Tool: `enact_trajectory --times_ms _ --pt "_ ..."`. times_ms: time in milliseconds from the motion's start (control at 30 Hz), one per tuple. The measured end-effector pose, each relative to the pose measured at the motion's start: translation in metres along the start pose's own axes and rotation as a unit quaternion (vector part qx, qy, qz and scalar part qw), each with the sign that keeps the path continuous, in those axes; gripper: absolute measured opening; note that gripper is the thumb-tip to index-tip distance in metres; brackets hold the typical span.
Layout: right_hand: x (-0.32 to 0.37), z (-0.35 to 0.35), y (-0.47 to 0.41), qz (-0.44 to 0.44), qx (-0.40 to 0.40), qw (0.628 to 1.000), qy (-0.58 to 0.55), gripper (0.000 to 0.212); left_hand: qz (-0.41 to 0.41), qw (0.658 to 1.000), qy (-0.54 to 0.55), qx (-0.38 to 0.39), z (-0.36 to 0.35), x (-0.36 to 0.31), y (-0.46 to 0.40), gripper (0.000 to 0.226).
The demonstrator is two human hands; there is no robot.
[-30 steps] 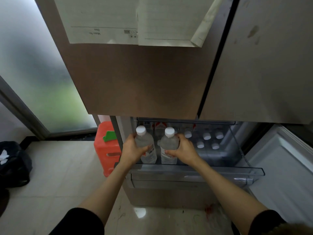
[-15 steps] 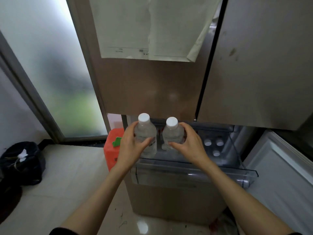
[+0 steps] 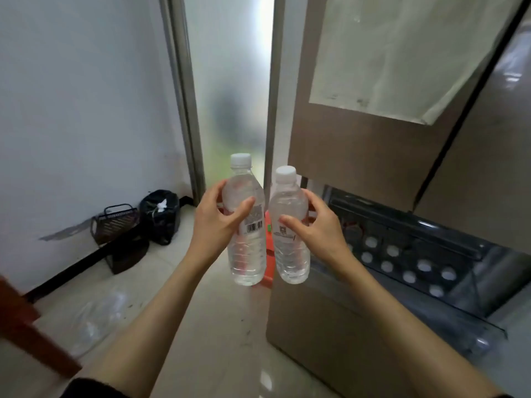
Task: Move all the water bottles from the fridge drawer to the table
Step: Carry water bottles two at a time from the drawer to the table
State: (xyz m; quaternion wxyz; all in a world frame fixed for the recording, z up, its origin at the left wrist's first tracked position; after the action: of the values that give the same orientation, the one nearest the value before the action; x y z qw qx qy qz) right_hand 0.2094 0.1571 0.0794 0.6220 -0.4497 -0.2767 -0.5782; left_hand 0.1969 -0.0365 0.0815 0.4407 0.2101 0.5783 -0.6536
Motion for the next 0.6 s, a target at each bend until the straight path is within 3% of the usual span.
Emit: enact_trajectory --times_ms 300,600 --pt "0.083 -0.201 0.022 0.065 0.176 0.982 0.001 0.055 0.097 0.98 -0.101 -0.138 0.209 0.052 0.067 0.053" --pt "0.19 -0.429 0.064 0.119 0.311 0.942 -0.041 0.043 0.18 0.926 -0.247 -0.223 0.447 0.118 0.126 0.064"
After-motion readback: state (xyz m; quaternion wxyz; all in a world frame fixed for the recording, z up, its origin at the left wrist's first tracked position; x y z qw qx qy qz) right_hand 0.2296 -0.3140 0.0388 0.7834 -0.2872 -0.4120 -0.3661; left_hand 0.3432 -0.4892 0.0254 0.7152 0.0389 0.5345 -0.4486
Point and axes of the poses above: each hand's wrist, its own y-axis away from the middle knuckle, its own z-axis out of the back of the hand, x = y × z, the point moved 5 cm from there along -y, towards the middle knuckle, and after that the axes turned 8 degrees about -z, right-handed, at the moved point
